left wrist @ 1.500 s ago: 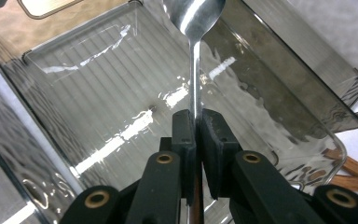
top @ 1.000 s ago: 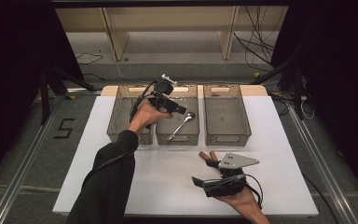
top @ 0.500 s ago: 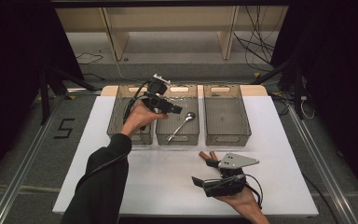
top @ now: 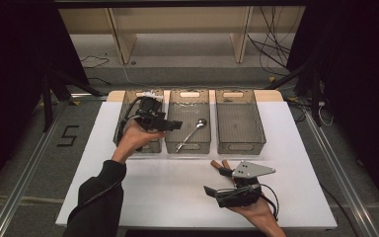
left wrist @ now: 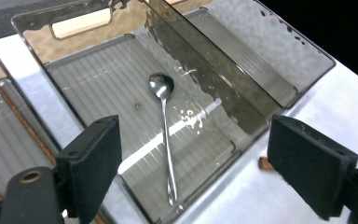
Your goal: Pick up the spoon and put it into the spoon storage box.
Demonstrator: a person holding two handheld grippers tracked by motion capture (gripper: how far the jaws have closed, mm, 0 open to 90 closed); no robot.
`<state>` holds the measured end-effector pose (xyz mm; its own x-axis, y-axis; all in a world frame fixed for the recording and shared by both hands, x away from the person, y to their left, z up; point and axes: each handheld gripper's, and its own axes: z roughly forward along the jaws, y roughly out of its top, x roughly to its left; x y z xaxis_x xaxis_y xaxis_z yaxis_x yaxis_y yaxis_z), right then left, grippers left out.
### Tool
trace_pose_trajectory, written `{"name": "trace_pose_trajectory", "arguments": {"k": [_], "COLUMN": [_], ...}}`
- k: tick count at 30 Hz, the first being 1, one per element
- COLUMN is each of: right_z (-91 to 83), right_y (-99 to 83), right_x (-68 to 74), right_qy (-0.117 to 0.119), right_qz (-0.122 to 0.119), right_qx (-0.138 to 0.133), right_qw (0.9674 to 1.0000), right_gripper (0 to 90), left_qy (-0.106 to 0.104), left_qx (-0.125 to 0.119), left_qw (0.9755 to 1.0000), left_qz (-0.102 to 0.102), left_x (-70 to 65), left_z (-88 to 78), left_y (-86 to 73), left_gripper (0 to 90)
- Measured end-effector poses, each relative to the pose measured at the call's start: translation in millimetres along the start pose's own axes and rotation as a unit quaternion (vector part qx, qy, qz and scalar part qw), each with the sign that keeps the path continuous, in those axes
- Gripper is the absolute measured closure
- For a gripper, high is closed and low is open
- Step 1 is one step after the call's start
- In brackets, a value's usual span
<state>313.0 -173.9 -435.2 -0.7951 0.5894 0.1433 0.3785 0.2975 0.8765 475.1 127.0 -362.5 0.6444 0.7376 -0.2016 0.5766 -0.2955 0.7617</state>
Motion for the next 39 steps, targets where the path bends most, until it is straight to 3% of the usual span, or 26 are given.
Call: {"name": "trace_pose_trajectory", "arguments": {"k": [15,23,30,39], "right_z": [-5.6,-13.7,-19.5,-20.6], "right_y": [1.1,2.4,1.2,-1.8], "right_x": [-7.7,-18.5,-29.8,-39.9], "right_qy": [-0.014,-0.039,-0.064,-0.086], "right_qz": [0.004,0.011,0.022,0.033], "right_qx": [0.0,0.003,0.012,0.03], "right_qw": [0.9999,0.9992,0.9976,0.9953], "right_gripper": [20.3,20.4,21.7,24.1], "left_qy": [-0.004,0.005,0.004,0.002], "left_qx": [-0.042,-0.056,-0.056,-0.075], "left_qw": [0.999,0.9983,0.9983,0.9971], "left_qz": [-0.019,-0.015,-0.012,-0.009], "left_x": [1.1,2.6,-1.6,-6.2], "left_z": [-27.4,-35.5,-36.1,-40.8], "left_y": [-71.2,-88.6,-105.2,-121.5], "left_gripper": [17.1,17.0,16.7,16.6]}}
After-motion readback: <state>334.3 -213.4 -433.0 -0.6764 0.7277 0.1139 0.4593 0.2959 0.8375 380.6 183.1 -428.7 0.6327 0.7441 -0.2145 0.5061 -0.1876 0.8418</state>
